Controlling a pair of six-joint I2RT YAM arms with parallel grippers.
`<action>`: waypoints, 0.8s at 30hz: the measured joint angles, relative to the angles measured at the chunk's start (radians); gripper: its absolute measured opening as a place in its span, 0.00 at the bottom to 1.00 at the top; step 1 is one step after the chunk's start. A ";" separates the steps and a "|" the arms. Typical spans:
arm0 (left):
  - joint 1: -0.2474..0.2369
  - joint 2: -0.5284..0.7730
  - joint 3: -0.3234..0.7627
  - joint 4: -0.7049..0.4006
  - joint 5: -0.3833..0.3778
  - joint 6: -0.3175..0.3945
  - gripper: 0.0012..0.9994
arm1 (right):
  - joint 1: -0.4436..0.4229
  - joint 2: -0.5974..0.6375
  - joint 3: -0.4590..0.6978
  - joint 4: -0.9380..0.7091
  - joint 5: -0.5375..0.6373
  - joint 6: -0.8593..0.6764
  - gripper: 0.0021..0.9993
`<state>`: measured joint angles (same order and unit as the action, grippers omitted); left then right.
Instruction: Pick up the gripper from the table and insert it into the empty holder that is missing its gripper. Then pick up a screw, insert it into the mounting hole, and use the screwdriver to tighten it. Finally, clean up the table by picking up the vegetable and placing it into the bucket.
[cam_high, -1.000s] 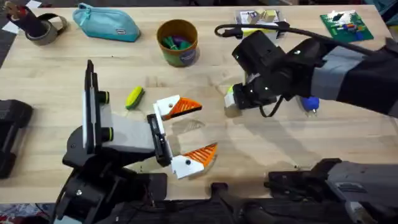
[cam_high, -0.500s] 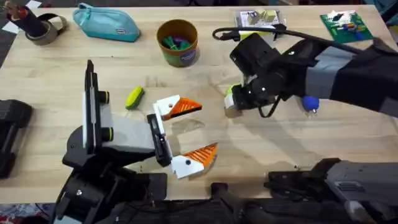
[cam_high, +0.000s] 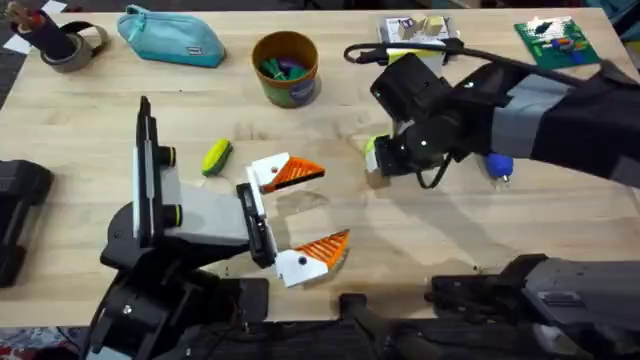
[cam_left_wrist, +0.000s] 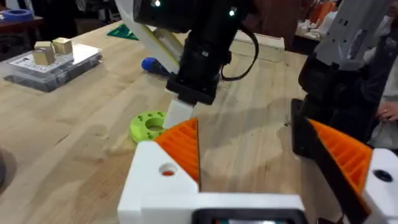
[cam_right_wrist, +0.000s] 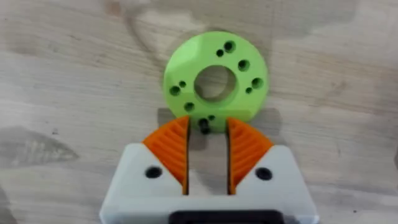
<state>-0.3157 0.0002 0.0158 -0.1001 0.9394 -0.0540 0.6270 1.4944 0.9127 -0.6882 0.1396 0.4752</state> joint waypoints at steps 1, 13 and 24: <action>0.000 0.000 0.000 0.000 0.000 0.000 0.99 | -0.001 0.000 0.000 0.002 0.003 0.001 0.25; 0.000 0.000 0.000 0.000 0.000 0.000 0.99 | -0.001 0.000 0.000 0.004 0.003 0.001 0.18; 0.000 0.000 0.000 0.000 0.000 0.000 0.99 | -0.001 0.000 -0.001 0.046 -0.003 0.000 0.18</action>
<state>-0.3155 0.0000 0.0158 -0.1001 0.9394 -0.0540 0.6262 1.4944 0.9119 -0.6426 0.1361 0.4751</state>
